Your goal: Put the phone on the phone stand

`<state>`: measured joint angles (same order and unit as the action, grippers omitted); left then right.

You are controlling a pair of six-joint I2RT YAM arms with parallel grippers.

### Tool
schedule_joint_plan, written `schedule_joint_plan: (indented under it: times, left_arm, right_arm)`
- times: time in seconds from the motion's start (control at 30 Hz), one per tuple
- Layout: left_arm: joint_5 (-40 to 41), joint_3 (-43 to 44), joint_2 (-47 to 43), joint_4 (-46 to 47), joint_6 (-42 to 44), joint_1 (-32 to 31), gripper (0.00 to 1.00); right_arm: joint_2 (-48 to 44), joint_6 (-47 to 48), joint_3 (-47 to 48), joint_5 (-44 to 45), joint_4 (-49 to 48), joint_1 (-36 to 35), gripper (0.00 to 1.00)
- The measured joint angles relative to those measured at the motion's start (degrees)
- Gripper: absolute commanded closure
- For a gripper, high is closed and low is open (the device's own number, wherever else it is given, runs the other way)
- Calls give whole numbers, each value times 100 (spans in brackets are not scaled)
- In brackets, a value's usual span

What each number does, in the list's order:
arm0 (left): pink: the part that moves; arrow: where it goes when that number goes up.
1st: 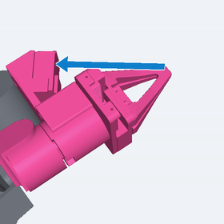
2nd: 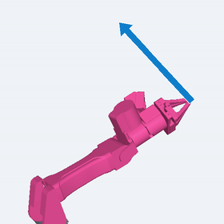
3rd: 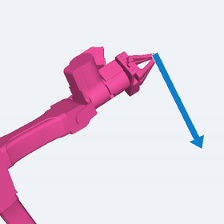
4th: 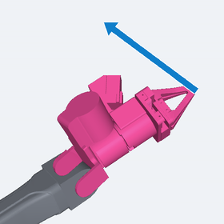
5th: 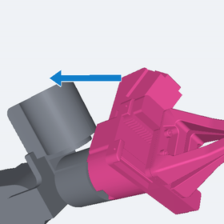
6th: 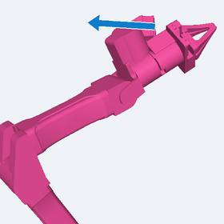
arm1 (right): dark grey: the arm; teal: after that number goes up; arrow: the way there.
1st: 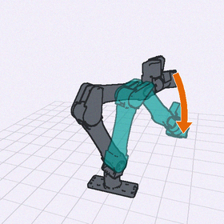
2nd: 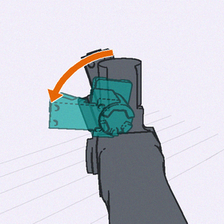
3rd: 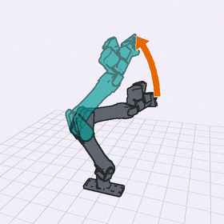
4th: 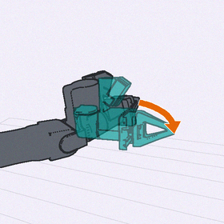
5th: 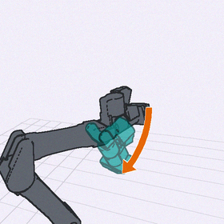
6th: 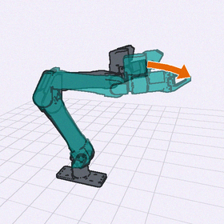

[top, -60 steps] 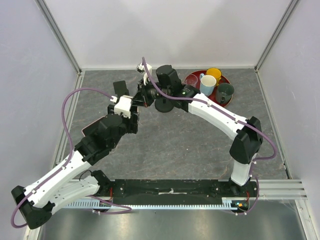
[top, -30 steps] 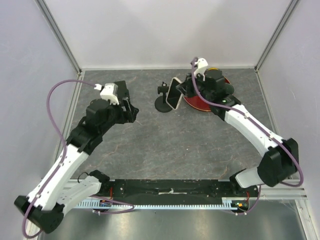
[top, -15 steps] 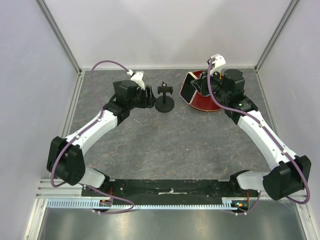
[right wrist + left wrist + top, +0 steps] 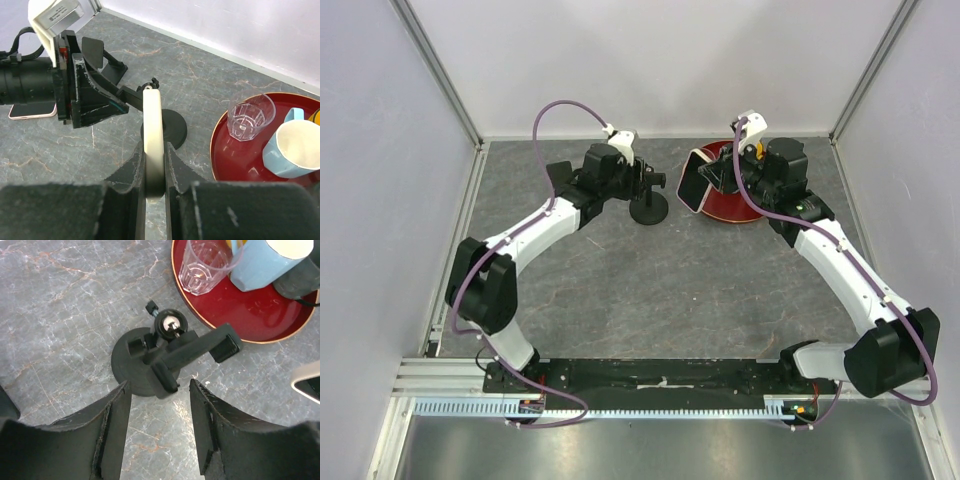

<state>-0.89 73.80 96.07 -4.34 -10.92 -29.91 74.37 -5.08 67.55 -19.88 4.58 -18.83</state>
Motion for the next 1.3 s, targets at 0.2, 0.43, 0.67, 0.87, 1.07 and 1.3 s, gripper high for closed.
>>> schedule_joint_plan:
  times: [0.2,0.43,0.67,0.87,1.07,1.3]
  left_arm:
    - [103,310,236,-24,85,-2,43]
    - [105,487,332,-31,208,-13,60]
    - [81,535,374,-74,251,-22,55]
    - [87,535,374,-184,339,-22,89]
    - [-90,603,343,-400,629,-9,98]
    - [-815,212,-208,-901,1156,39,98]
  right_arm:
    - [11,44,-2,-105,0,20,100]
    - [81,199,-2,-157,144,26,100]
    - [83,256,-2,-225,245,26,100]
    - [109,299,-2,-330,256,31,100]
    - [149,533,-2,-632,439,31,100]
    - [149,1156,-2,-1541,848,31,100]
